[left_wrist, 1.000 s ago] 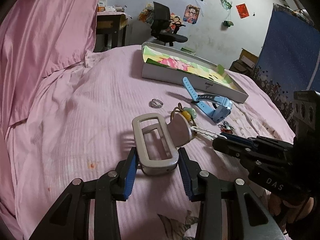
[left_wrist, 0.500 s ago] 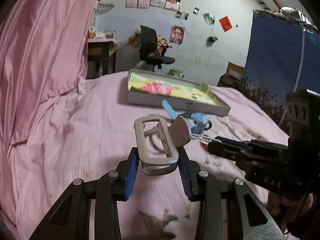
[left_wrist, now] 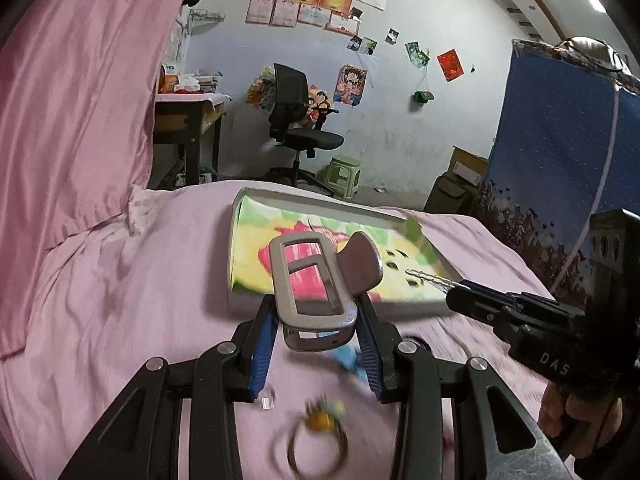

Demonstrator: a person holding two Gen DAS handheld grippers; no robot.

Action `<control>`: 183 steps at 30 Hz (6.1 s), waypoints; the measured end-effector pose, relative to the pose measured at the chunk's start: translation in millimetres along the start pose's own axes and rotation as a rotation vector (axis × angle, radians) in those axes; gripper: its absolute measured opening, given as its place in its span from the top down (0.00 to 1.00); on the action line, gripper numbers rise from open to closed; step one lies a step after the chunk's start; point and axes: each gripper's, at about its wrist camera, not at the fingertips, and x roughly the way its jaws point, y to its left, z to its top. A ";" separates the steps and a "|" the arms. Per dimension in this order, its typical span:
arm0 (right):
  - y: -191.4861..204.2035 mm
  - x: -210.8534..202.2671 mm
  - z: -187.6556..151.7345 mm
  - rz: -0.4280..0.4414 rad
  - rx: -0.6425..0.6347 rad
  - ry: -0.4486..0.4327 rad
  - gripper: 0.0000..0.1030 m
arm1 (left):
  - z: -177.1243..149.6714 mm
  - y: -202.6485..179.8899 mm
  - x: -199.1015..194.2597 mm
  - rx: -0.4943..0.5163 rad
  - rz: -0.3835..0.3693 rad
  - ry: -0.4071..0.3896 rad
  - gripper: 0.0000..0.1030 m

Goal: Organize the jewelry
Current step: 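Carry both clips over the tray and open both tools to drop them, then move both open tools back toward the remaining jewelry, then grasp the yellow-bead hair tie with the left tool while the right tool grasps the blue smartwatch, then carry the hair tie and smartwatch into the tray and open both tools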

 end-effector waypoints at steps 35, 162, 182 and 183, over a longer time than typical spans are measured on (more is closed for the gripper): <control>-30.4 53.4 0.4 -0.100 0.075 0.028 0.51 | 0.0 19.9 45.9 -0.034 0.062 0.075 0.27; -92.7 73.2 29.1 -0.320 0.187 -0.004 0.85 | 35.6 -7.7 104.9 -0.048 -0.140 0.147 0.97; -86.4 79.1 7.9 -0.277 0.163 0.033 0.58 | 6.1 -2.9 99.7 -0.005 -0.034 0.162 0.95; -85.0 75.1 7.5 -0.271 0.161 0.026 0.58 | 5.5 -4.4 96.3 0.003 -0.029 0.154 0.95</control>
